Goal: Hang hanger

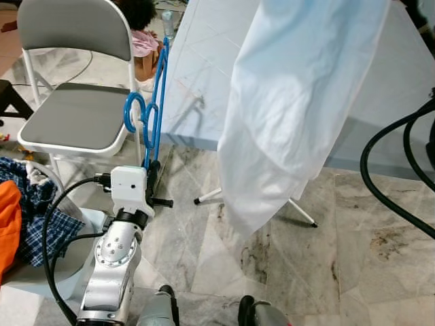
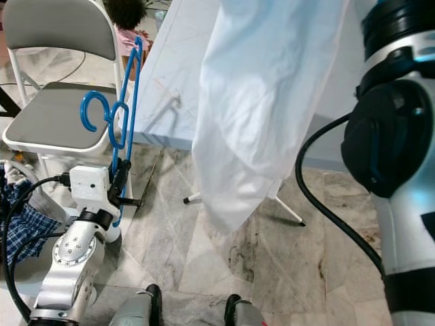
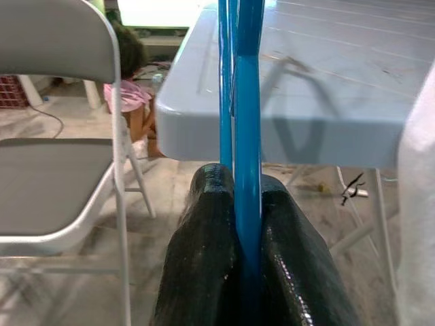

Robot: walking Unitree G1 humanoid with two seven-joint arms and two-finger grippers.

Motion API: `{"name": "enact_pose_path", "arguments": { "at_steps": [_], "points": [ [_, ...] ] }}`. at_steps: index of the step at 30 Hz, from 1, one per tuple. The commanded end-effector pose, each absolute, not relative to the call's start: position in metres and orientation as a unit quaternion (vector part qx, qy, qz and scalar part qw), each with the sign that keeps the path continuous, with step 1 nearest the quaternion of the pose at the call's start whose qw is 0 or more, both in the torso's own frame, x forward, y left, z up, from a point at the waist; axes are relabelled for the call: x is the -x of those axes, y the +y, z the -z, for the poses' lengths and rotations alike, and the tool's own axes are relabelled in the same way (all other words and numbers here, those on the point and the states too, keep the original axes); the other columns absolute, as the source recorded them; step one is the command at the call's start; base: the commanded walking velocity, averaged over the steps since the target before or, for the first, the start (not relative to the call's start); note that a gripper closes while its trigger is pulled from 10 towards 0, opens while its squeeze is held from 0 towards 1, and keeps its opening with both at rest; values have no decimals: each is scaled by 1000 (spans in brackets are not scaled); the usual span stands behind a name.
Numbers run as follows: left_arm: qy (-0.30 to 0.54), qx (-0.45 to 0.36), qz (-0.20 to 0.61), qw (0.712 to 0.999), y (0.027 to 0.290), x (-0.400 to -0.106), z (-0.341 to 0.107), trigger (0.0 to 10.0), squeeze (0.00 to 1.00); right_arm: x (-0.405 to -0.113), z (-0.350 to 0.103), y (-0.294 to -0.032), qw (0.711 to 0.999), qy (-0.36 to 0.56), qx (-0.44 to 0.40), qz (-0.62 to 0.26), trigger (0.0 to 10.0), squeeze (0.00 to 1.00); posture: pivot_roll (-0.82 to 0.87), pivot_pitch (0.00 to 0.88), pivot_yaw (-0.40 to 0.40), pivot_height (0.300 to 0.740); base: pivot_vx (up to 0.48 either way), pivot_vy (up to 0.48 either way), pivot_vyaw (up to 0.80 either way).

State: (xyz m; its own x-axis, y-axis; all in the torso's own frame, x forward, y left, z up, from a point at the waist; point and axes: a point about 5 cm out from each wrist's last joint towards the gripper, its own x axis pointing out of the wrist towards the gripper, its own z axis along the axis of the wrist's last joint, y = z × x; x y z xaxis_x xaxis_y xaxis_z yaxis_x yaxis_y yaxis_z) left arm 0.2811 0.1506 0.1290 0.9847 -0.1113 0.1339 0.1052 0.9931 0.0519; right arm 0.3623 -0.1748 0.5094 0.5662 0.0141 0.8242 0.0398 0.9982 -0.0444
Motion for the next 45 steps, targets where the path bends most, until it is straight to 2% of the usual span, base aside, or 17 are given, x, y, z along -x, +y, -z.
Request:
{"name": "enact_pose_path", "arguments": {
  "at_steps": [1, 3, 4, 8, 11, 14, 21, 28, 34, 35, 45],
  "points": [
    [-70, -26, 47, 996, 151, -277, -130, 10000, 0, -371, -494, -172, 893, -447, 49, -7, 10000, 0, 272, 258, -67, 740, 0, 0, 0],
    [-67, -25, 47, 996, 150, -277, -128, 10000, 0, -396, -433, -168, 924, -371, 77, -47, 10000, 0, 268, 260, -64, 740, 0, 0, 0],
    [-66, -25, 48, 996, 149, -277, -128, 10000, 0, -402, -414, -166, 931, -349, 86, -65, 10000, 0, 267, 260, -62, 740, 0, 0, 0],
    [-66, -23, 56, 996, 148, -278, -128, 10000, 0, -412, -352, -162, 945, -286, 108, -113, 10000, 0, 257, 258, -55, 740, 0, 0, 0],
    [-65, -24, 58, 996, 148, -279, -128, 10000, 0, -413, -331, -162, 949, -263, 117, -128, 10000, 0, 247, 256, -53, 740, 0, 0, 0],
    [-65, -25, 64, 996, 146, -284, -129, 10000, 0, -412, -287, -164, 959, -220, 95, -152, 10000, 0, 231, 247, -41, 740, 0, 0, 0],
    [-69, -23, 78, 994, 142, -289, -131, 10000, 0, -410, -262, -168, 967, -187, 72, -155, 10000, 0, 217, 235, -39, 740, 0, 0, 0],
    [-68, -16, 77, 995, 142, -290, -129, 10000, 0, -399, -213, -162, 971, -131, 70, -186, 10000, 0, 204, 226, -43, 740, 0, 0, 0],
    [-68, -13, 86, 994, 138, -291, -128, 10000, 0, -397, -207, -160, 974, -118, 44, -189, 10000, 24, 194, 223, -39, 740, 0, 0, 0],
    [-69, -12, 88, 994, 138, -293, -129, 10000, 0, -396, -206, -159, 973, -115, 41, -194, 10000, 1000, 192, 223, -38, 740, 0, 0, 0],
    [-61, -5, 105, 993, 134, -293, -127, 10000, 0, -390, -196, -154, 969, -89, 36, -230, 10000, 1000, 187, 222, -30, 740, 0, 0, 0]
  ]
}}
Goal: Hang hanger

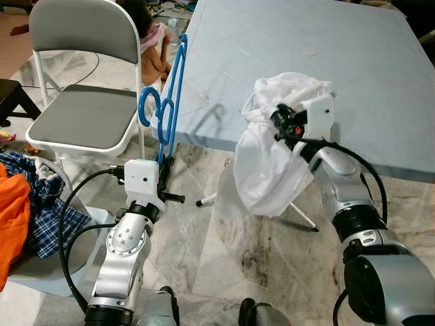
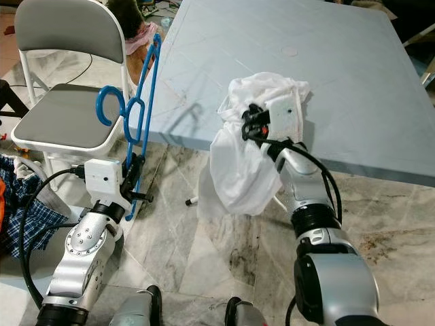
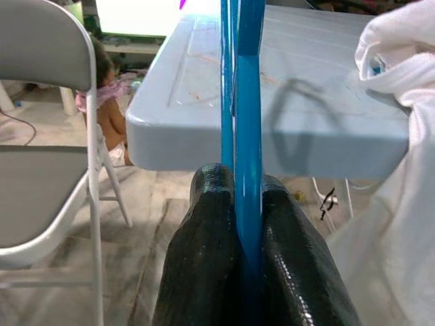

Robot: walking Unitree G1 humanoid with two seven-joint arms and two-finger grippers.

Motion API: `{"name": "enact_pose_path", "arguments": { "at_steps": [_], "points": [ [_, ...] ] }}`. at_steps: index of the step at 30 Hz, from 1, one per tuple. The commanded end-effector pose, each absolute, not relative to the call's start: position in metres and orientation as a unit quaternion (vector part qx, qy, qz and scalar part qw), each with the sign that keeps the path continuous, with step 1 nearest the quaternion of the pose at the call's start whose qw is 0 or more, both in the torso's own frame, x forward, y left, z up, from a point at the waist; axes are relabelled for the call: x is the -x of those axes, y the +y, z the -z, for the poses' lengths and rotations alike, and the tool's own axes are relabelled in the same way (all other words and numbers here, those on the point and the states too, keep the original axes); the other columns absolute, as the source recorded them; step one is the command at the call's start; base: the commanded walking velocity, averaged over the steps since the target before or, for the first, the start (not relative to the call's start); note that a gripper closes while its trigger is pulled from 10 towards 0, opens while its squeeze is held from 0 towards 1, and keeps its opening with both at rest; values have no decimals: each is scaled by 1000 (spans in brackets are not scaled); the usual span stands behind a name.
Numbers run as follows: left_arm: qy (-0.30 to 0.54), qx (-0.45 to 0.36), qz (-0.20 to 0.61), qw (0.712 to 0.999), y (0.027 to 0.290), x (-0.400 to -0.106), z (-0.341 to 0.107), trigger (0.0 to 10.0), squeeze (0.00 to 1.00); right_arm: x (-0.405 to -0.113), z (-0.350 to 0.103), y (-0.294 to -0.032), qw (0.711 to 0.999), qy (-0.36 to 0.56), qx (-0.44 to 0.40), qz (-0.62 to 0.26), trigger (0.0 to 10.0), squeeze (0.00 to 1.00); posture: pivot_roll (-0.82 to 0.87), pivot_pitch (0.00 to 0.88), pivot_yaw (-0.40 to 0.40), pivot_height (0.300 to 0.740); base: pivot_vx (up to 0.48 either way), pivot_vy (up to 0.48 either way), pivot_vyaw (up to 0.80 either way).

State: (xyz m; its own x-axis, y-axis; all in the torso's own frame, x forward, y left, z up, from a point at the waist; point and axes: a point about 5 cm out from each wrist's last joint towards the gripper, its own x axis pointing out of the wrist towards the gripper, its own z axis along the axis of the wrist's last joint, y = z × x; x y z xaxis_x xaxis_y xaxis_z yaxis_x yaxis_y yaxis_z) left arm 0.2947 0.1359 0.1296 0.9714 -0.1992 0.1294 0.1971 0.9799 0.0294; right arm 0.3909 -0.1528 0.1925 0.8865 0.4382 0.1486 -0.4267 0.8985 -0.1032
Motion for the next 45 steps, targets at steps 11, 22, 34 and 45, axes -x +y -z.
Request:
{"name": "enact_pose_path", "arguments": {
  "at_steps": [11, 22, 34, 45],
  "points": [
    [-66, -4, 117, 991, 134, -297, -130, 10000, 0, -388, -188, -153, 963, -38, 48, -263, 10000, 1000, 189, 222, -26, 740, 0, 0, 0],
    [-67, 9, 133, 989, 133, -294, -131, 10000, 0, -395, -191, -144, 958, -8, 55, -283, 10000, 1000, 205, 221, -31, 740, 0, 0, 0],
    [-89, 13, 148, 985, 130, -295, -141, 10000, 0, -389, -180, -139, 960, -12, 37, -276, 10000, 1000, 197, 216, -23, 740, 0, 0, 0],
    [-90, 12, 160, 983, 129, -296, -142, 10000, 0, -389, -176, -144, 966, -7, 36, -258, 10000, 1000, 196, 216, -15, 740, 243, 0, 0]
  ]
}}
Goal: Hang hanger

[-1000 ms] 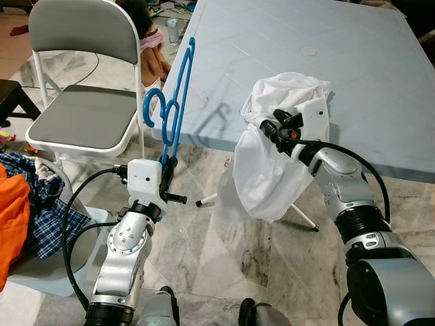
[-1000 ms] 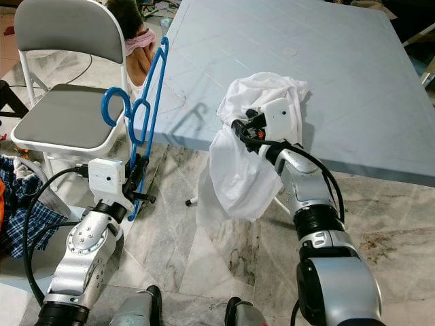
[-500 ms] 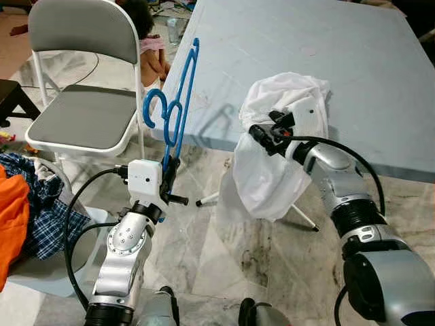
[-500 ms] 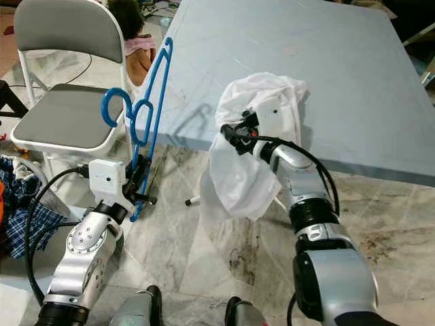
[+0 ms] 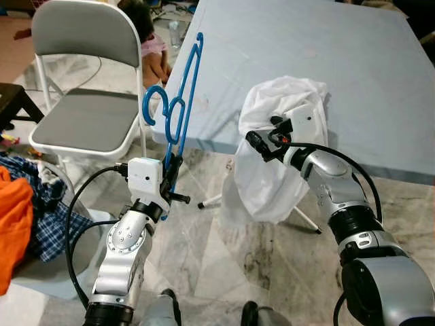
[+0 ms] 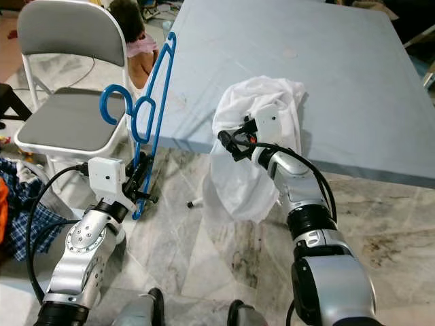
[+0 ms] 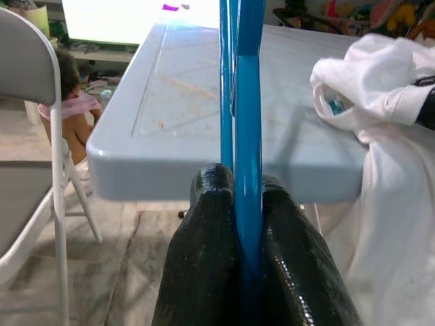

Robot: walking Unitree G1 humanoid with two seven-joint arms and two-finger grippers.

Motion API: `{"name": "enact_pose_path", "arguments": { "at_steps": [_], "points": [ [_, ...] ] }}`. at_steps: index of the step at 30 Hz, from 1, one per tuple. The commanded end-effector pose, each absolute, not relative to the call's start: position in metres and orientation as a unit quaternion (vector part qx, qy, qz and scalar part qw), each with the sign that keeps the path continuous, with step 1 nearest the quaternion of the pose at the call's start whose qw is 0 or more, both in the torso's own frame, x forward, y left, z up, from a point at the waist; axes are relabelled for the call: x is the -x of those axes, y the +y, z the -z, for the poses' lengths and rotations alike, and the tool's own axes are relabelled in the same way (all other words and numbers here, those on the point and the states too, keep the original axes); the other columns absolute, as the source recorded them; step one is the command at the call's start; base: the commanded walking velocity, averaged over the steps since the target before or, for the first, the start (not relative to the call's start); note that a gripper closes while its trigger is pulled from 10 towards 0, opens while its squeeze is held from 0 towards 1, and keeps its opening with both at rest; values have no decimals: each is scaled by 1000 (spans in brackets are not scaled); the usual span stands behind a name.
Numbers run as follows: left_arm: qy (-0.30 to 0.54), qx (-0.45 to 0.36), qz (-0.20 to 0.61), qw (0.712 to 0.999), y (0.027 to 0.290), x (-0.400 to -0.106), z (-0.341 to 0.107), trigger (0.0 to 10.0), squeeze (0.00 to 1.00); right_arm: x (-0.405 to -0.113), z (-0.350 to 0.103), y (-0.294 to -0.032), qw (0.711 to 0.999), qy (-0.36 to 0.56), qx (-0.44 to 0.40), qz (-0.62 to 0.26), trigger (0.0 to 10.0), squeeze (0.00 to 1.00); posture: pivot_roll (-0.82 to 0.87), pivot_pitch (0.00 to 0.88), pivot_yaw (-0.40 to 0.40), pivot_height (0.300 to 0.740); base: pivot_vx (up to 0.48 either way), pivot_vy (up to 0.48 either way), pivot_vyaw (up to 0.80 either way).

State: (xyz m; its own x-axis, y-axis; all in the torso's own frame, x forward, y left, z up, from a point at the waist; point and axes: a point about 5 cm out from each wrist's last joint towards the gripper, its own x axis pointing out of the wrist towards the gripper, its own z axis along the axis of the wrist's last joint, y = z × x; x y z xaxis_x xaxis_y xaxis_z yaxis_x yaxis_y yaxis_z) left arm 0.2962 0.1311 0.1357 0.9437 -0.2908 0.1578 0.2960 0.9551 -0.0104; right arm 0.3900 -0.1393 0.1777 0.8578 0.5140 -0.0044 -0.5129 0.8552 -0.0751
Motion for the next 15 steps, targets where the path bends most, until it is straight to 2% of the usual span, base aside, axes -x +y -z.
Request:
{"name": "enact_pose_path", "arguments": {
  "at_steps": [1, 15],
  "points": [
    [-90, 12, 160, 983, 130, -295, -142, 10000, 0, -389, -175, -143, 966, -7, 36, -257, 10000, 1000, 198, 216, -15, 740, 345, 0, 0],
    [-90, 12, 158, 983, 130, -295, -141, 10000, 0, -390, -175, -142, 966, -7, 41, -255, 10000, 1000, 201, 210, -22, 740, 343, 0, 0]
  ]
}}
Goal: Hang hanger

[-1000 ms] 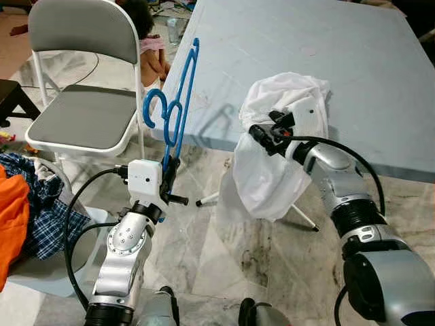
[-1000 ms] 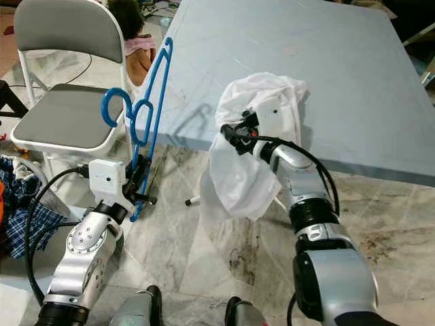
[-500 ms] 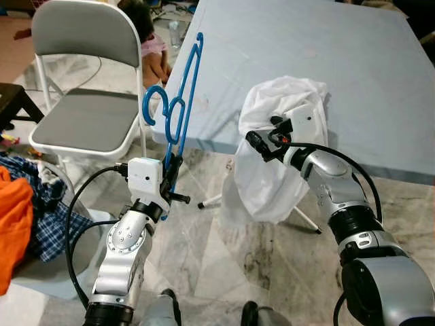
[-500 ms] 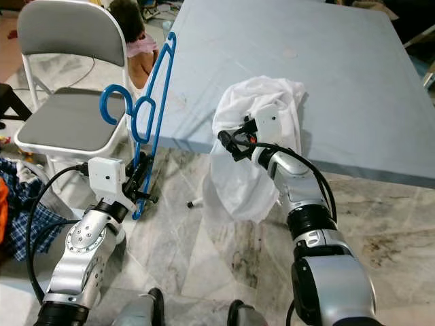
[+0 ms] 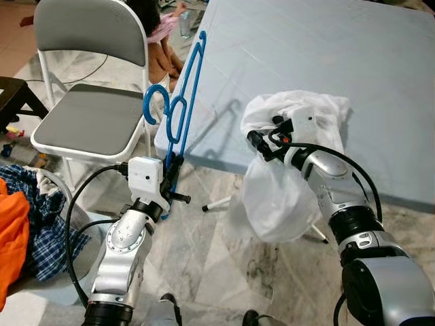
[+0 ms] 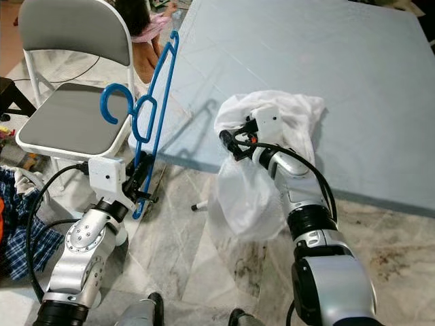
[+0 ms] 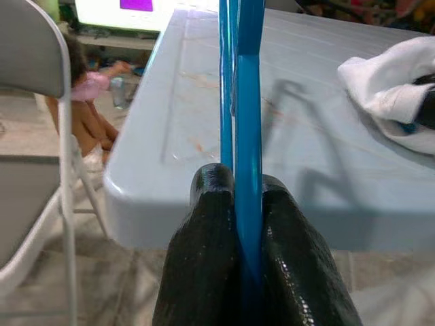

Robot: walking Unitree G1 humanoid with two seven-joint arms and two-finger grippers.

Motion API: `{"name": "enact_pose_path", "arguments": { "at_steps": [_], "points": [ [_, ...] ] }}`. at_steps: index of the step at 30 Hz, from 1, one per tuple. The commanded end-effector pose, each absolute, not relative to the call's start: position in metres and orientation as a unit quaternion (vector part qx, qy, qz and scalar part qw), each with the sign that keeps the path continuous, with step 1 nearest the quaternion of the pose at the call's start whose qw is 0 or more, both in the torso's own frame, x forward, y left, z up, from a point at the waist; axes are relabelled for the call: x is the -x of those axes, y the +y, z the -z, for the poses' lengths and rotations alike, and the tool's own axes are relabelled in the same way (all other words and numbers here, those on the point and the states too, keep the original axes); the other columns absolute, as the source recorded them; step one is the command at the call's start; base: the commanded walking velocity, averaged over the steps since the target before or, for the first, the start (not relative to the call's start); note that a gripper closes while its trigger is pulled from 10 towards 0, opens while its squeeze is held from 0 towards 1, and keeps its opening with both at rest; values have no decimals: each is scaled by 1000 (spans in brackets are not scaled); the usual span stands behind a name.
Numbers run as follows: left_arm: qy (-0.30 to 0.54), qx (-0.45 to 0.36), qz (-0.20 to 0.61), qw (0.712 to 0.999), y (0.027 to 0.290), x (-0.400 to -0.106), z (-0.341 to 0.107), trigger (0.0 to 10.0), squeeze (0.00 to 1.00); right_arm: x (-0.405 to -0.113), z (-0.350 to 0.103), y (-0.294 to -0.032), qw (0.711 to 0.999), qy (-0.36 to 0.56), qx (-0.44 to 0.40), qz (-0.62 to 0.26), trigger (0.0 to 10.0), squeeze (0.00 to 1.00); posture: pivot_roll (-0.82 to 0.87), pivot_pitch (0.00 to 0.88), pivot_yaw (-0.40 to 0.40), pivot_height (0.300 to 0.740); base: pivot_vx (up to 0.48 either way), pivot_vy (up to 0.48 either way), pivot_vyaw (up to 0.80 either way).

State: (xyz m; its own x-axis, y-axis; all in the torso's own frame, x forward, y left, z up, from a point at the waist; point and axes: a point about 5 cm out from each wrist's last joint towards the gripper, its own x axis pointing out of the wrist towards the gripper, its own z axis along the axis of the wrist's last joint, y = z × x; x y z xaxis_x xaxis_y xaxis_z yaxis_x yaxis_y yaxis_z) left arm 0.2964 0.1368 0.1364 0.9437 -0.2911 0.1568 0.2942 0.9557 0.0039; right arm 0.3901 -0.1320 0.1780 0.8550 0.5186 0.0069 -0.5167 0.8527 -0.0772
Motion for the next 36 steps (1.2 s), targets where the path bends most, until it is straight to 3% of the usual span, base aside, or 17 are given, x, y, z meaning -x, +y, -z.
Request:
{"name": "enact_pose_path", "arguments": {
  "at_steps": [1, 31, 32, 34, 35, 36],
  "points": [
    [-90, 12, 158, 983, 129, -294, -140, 10000, 0, -389, -173, -142, 966, -6, 42, -253, 10000, 1000, 199, 211, -23, 740, 304, 0, 0],
    [-77, 0, 148, 986, 128, -287, -130, 10000, 0, -391, -187, -156, 957, -9, 81, -278, 10000, 1000, 211, 222, -47, 740, 9, 0, 0],
    [-77, -1, 147, 986, 129, -287, -130, 10000, 0, -391, -190, -158, 956, -12, 88, -280, 10000, 827, 212, 222, -47, 740, 0, 0, 0],
    [-78, -3, 146, 986, 130, -286, -130, 10000, 0, -393, -198, -162, 956, -22, 101, -274, 10000, 180, 215, 221, -48, 740, 0, 0, 0],
    [-78, -3, 146, 986, 130, -286, -130, 10000, 0, -394, -201, -164, 957, -25, 106, -268, 10000, 24, 216, 220, -49, 740, 0, 0, 0],
    [-79, -4, 146, 986, 130, -286, -131, 10000, 0, -396, -207, -170, 958, -28, 130, -256, 10000, 0, 218, 219, -49, 740, 0, 0, 0]
  ]
}}
